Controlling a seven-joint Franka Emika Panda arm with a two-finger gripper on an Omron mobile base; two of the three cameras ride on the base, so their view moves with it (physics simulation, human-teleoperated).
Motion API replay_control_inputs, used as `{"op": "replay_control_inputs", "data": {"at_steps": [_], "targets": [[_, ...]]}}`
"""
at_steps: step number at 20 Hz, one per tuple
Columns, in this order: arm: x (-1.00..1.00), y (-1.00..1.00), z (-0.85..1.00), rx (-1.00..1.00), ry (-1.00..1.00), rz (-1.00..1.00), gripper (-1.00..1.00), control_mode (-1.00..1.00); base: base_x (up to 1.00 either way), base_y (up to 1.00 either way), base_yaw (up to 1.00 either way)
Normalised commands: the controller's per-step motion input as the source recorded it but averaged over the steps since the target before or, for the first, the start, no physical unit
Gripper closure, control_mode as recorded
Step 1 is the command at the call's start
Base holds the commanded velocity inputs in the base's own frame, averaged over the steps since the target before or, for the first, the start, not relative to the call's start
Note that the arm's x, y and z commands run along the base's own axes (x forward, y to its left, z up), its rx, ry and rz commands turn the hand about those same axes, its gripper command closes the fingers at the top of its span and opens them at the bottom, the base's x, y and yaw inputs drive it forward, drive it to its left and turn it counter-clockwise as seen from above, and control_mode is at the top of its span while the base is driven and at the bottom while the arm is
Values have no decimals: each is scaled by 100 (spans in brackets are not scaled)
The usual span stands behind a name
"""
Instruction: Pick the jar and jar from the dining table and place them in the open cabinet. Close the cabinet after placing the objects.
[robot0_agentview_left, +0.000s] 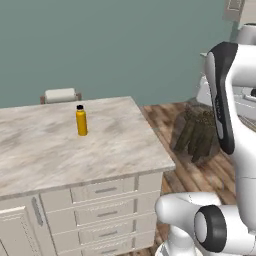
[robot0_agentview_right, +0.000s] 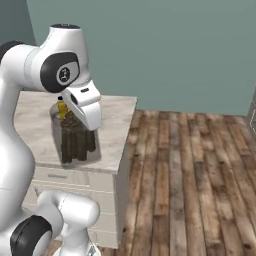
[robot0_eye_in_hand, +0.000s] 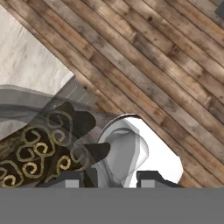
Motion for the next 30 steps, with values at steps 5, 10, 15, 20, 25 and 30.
{"op": "replay_control_inputs", "data": {"at_steps": [5, 10, 15, 20, 25, 30], "targets": [[0, 0, 0, 0, 0, 0, 100, 100, 0, -100, 0], [0, 0, 0, 0, 0, 0, 100, 100, 0, -100, 0], [0, 0, 0, 0, 0, 0, 100, 100, 6, -97, 0], [0, 0, 0, 0, 0, 0, 100, 100, 56, -52, 1], [0, 0, 0, 0, 0, 0, 100, 100, 100, 23, 0], [0, 0, 0, 0, 0, 0, 100, 100, 100, 19, 0]]}}
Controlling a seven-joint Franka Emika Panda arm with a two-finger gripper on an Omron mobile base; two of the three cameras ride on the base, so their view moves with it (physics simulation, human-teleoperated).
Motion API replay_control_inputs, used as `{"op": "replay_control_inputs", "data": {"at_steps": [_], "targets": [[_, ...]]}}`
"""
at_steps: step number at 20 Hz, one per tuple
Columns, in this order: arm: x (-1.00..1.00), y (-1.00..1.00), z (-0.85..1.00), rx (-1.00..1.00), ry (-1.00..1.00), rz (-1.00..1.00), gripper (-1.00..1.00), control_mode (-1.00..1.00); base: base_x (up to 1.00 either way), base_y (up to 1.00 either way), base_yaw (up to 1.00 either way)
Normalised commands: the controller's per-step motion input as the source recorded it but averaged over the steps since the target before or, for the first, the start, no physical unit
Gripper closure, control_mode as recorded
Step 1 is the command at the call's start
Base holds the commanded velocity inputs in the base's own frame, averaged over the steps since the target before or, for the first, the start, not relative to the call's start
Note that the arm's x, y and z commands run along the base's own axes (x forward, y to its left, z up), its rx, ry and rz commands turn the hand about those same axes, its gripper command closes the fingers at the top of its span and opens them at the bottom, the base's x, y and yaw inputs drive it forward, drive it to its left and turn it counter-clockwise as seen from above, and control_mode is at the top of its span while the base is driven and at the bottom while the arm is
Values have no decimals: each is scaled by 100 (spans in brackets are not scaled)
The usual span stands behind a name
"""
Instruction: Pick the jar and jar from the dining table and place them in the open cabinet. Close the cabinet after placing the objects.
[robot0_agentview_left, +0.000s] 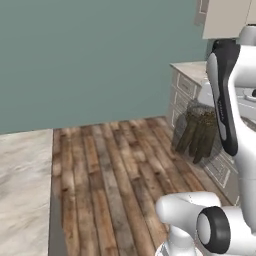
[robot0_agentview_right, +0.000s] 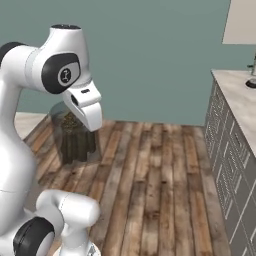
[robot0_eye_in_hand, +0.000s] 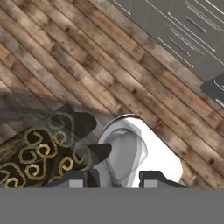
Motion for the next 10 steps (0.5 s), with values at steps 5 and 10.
{"op": "replay_control_inputs", "data": {"at_steps": [5, 10], "targets": [[0, 0, 0, 0, 0, 0, 100, 100, 100, 0, 0], [0, 0, 0, 0, 0, 0, 100, 100, 99, 0, 0]]}}
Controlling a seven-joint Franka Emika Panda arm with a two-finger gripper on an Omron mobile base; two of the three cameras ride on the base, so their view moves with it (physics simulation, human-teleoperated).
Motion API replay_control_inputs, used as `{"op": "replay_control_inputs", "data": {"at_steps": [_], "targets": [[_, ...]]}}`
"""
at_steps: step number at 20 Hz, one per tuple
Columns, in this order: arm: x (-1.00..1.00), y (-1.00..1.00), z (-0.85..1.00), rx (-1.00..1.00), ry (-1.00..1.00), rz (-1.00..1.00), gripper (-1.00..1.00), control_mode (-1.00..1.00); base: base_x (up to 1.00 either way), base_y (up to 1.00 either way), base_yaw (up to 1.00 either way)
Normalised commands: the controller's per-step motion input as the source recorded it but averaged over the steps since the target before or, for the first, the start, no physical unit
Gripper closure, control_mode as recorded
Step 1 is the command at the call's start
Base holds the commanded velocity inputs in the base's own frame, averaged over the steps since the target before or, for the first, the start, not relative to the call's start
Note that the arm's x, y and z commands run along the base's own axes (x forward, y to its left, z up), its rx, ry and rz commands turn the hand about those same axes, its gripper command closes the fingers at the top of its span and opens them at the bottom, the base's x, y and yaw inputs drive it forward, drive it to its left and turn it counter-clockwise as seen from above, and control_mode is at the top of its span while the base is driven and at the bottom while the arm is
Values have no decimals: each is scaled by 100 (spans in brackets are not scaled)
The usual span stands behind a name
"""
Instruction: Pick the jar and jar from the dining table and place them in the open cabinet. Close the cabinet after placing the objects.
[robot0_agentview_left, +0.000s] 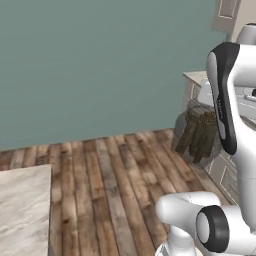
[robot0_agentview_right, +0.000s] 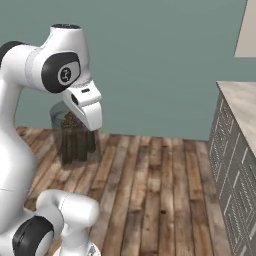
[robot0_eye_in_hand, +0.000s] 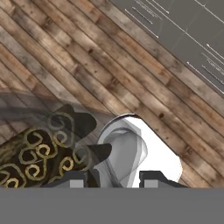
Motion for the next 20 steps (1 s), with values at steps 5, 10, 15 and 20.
{"op": "replay_control_inputs", "data": {"at_steps": [5, 10, 15, 20], "targets": [[0, 0, 0, 0, 0, 0, 100, 100, 91, 0, 0], [0, 0, 0, 0, 0, 0, 100, 100, 87, 0, -2], [0, 0, 0, 0, 0, 0, 100, 100, 88, 0, -9], [0, 0, 0, 0, 0, 0, 100, 100, 80, -3, -24]]}}
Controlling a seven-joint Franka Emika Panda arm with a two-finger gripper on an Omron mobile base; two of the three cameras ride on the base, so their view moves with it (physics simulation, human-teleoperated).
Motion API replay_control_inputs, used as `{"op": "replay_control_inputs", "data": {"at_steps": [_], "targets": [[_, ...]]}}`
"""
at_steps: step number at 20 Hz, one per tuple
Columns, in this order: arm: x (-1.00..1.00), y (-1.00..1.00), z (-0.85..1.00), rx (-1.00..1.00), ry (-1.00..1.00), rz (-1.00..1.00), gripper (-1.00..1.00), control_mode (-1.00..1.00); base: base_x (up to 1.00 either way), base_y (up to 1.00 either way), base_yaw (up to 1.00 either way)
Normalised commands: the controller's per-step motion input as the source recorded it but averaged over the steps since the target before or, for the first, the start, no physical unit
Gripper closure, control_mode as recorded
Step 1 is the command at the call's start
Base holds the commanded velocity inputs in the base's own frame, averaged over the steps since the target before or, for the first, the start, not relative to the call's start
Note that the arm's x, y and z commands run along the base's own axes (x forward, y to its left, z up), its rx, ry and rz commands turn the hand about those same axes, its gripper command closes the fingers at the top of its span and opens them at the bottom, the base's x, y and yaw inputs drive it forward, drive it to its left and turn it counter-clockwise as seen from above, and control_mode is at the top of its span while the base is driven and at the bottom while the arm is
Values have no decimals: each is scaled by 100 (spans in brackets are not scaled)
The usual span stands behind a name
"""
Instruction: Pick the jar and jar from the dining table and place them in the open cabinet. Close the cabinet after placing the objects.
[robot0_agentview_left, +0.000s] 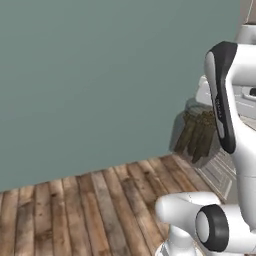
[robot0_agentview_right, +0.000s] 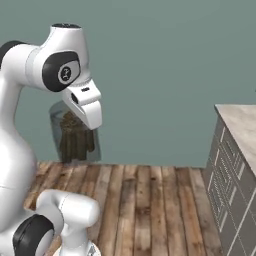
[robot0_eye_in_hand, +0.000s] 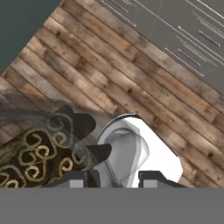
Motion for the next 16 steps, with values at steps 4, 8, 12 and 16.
{"op": "replay_control_inputs", "data": {"at_steps": [4, 8, 12, 16], "targets": [[0, 0, 0, 0, 0, 0, 100, 100, 59, -5, -59], [0, 0, 0, 0, 0, 0, 100, 100, 41, -4, -72], [0, 0, 0, 0, 0, 0, 100, 100, 47, 0, -69], [0, 0, 0, 0, 0, 0, 100, 100, 46, 0, -73]]}}
